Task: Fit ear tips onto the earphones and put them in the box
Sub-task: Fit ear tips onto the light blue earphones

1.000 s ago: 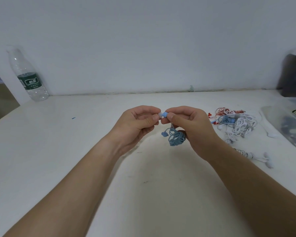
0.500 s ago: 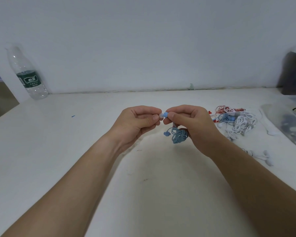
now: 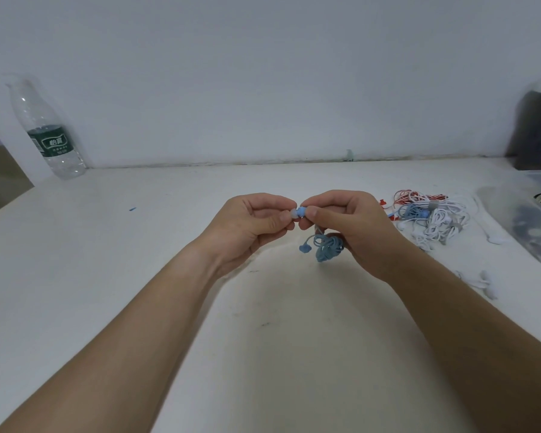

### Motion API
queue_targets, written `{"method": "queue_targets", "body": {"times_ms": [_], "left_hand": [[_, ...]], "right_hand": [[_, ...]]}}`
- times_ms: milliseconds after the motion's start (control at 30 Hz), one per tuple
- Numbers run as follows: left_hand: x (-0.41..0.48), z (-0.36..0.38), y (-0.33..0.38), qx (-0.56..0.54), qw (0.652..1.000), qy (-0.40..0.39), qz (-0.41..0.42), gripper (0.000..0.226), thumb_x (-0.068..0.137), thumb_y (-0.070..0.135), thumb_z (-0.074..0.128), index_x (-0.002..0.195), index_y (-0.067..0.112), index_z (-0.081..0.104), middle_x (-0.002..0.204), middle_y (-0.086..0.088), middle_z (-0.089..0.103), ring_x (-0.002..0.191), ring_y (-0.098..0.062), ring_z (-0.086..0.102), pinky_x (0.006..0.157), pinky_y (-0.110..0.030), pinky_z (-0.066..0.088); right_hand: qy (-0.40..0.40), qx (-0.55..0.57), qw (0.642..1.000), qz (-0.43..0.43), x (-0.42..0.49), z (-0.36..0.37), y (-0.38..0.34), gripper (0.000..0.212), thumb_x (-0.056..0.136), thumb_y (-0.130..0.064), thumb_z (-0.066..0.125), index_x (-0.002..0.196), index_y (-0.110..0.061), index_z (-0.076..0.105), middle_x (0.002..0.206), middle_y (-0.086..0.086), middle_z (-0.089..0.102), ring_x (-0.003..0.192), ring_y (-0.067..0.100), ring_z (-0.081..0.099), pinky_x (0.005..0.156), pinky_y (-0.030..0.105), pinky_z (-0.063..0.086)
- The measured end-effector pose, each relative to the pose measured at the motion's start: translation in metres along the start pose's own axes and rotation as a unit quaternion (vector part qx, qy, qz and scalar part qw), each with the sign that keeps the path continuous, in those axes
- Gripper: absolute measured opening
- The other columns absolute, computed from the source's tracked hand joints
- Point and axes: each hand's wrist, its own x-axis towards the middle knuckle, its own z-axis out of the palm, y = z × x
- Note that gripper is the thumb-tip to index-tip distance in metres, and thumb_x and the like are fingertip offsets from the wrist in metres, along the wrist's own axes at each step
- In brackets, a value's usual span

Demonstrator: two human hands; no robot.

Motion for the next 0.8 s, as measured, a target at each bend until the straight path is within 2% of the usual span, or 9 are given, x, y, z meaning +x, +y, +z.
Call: {"method": "queue_targets", "body": {"times_ms": [233,367,500,600,733,800], "left_hand": [[0.0007,0.0004,-0.0015,0.000,1.000,0.014,0.007,0.015,0.068,0.008,0.074,0.081,0.014,0.077,0.083,-0.009,0.076,0.072,-0.015,0.072,0.066,-0.019,0.056],[0.0013,0.0007,-0.0023,0.012,1.000,0.021,0.010,0.018,0.068,0.008,0.075,0.086,0.010,0.074,0.083,-0.010,0.076,0.073,-0.016,0.072,0.067,-0.019,0.056],[0.0015,0.0000,-0.0040,0.028,0.999,0.032,0.010,0.013,0.080,-0.002,0.072,0.084,0.010,0.075,0.081,-0.010,0.076,0.075,-0.016,0.072,0.068,-0.019,0.056],[0.0017,0.0000,-0.0039,0.017,0.999,0.030,0.009,0.013,0.083,-0.003,0.070,0.087,0.008,0.075,0.081,-0.010,0.076,0.075,-0.015,0.072,0.068,-0.019,0.056],[0.0016,-0.0001,-0.0029,0.009,1.000,0.011,0.013,0.018,0.075,0.011,0.074,0.093,0.008,0.074,0.088,-0.012,0.075,0.080,-0.016,0.071,0.072,-0.021,0.056],[0.0012,-0.0005,-0.0027,0.052,0.998,0.010,0.027,0.016,0.084,0.016,0.071,0.098,0.010,0.074,0.095,-0.012,0.075,0.087,-0.016,0.070,0.076,-0.022,0.055]], "right_hand": [[-0.003,-0.020,1.000,-0.011,0.0007,-0.0009,0.0014,0.008,0.089,-0.006,0.068,0.095,-0.008,0.074,0.081,0.009,0.077,0.076,0.014,0.071,0.068,0.021,0.054],[0.000,-0.025,1.000,-0.016,-0.0001,0.0002,0.0010,0.006,0.089,-0.006,0.069,0.093,-0.007,0.074,0.077,0.008,0.076,0.068,0.010,0.068,0.063,0.018,0.051],[0.005,-0.042,0.999,-0.027,-0.0019,0.0016,0.0001,0.005,0.088,-0.007,0.071,0.089,-0.010,0.075,0.077,0.009,0.076,0.062,0.010,0.065,0.059,0.018,0.049],[0.007,-0.038,0.999,-0.009,-0.0023,0.0013,0.0005,0.008,0.089,-0.011,0.071,0.095,-0.009,0.075,0.079,0.008,0.076,0.063,0.012,0.060,0.059,0.023,0.049],[0.005,-0.025,1.000,0.017,-0.0021,0.0001,0.0022,0.010,0.092,-0.013,0.068,0.099,-0.011,0.075,0.084,0.007,0.075,0.071,0.016,0.059,0.065,0.030,0.049],[-0.002,0.000,1.000,0.024,-0.0022,0.0011,0.0013,0.009,0.092,-0.013,0.067,0.096,-0.013,0.075,0.084,0.006,0.074,0.071,0.017,0.058,0.065,0.030,0.048]]}}
